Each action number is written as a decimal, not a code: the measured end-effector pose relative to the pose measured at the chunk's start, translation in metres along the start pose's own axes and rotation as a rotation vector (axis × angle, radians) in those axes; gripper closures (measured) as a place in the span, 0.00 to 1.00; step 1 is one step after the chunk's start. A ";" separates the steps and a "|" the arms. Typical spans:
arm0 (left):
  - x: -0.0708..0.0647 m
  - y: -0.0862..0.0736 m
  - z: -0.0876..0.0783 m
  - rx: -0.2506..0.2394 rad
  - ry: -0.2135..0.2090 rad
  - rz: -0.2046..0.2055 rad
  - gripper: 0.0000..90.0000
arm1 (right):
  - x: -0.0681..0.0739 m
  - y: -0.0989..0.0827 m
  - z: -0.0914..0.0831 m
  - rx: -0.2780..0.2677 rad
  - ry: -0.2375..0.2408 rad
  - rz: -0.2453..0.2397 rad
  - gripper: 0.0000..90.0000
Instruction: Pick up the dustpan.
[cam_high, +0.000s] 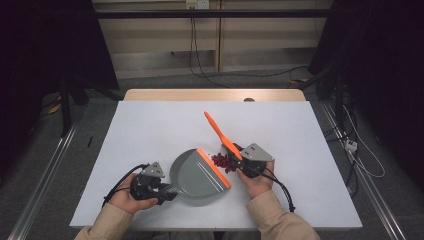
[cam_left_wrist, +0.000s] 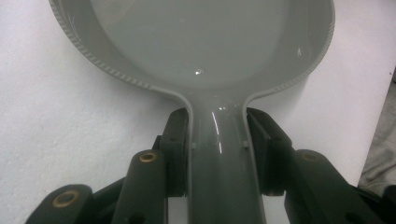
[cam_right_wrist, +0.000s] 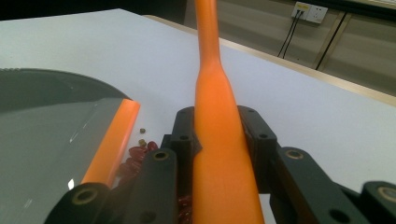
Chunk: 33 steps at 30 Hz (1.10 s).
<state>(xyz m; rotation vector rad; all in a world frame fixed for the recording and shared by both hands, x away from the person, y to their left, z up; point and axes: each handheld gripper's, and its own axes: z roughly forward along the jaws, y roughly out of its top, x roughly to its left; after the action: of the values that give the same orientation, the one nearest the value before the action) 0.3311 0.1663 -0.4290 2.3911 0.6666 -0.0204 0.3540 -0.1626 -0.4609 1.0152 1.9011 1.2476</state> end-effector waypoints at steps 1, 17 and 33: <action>0.000 0.001 0.001 0.002 -0.005 0.007 0.69 | 0.001 0.000 0.000 0.000 -0.003 0.004 0.79; 0.000 0.012 0.002 -0.001 -0.034 0.000 0.69 | 0.010 0.003 0.003 0.002 0.040 0.029 0.78; -0.001 0.015 0.005 0.006 -0.040 0.010 0.69 | 0.021 0.005 0.004 -0.002 0.069 0.048 0.78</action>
<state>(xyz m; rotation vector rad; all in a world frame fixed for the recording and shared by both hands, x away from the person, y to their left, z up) 0.3382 0.1536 -0.4240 2.3936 0.6370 -0.0659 0.3484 -0.1415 -0.4601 1.0347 1.9370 1.3271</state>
